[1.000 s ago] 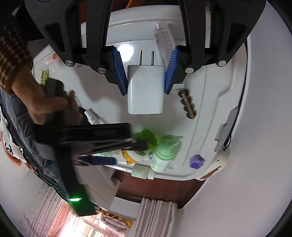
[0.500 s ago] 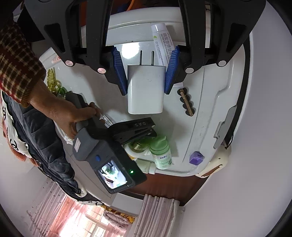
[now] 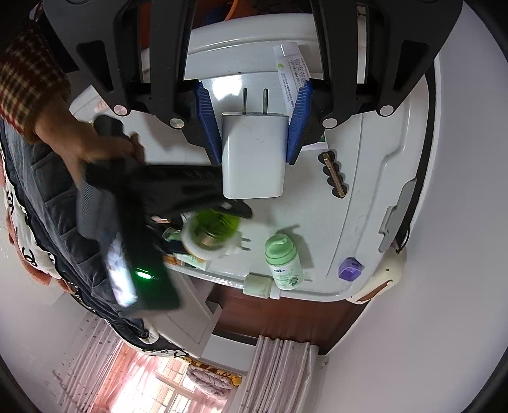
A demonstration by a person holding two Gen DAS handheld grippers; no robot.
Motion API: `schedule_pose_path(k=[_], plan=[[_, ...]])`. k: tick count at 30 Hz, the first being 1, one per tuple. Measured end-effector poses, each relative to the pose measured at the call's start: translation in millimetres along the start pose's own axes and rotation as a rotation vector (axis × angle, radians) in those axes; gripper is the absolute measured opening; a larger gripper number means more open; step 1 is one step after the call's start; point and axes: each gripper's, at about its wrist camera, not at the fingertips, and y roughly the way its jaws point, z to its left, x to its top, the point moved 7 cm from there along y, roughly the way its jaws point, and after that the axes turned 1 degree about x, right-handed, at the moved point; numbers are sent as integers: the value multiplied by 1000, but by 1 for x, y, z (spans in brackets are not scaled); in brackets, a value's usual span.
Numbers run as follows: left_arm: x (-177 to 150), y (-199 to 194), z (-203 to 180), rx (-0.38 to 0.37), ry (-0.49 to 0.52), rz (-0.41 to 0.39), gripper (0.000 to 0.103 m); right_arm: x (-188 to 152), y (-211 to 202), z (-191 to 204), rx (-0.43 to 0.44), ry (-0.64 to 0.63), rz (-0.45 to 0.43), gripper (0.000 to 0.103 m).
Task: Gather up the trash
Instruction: 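Grasp the white charger with the left tool while the right tool grasps the air freshener, then drop the white charger and air freshener into the orange bin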
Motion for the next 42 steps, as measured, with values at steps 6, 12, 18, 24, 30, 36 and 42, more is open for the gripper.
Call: schedule_pose_path(k=[6,12,18,24,30,36,42], plan=[[-7,-10,-5,6,35,-10,41,-51,-66,7,2,67,-8,90],[-64,-31,-44,-76,82,32,41,-134,-144,37,66,127,-3,90],[-157,-23,-84,-183,107,207,41,-242,-168,76,132,206,140,90],[-211,-1,-100,-181,151,355,41,-324,-157,93,173,286,331,90],[-215,3,-93,-133,152,357,55,-323,-166,81,133,333,314,91],[-164,-13,-61,-46,65,225,64,-259,-219,37,104,398,55,98],[-103,-28,-33,37,2,108,69,-212,-251,12,74,374,-77,98]])
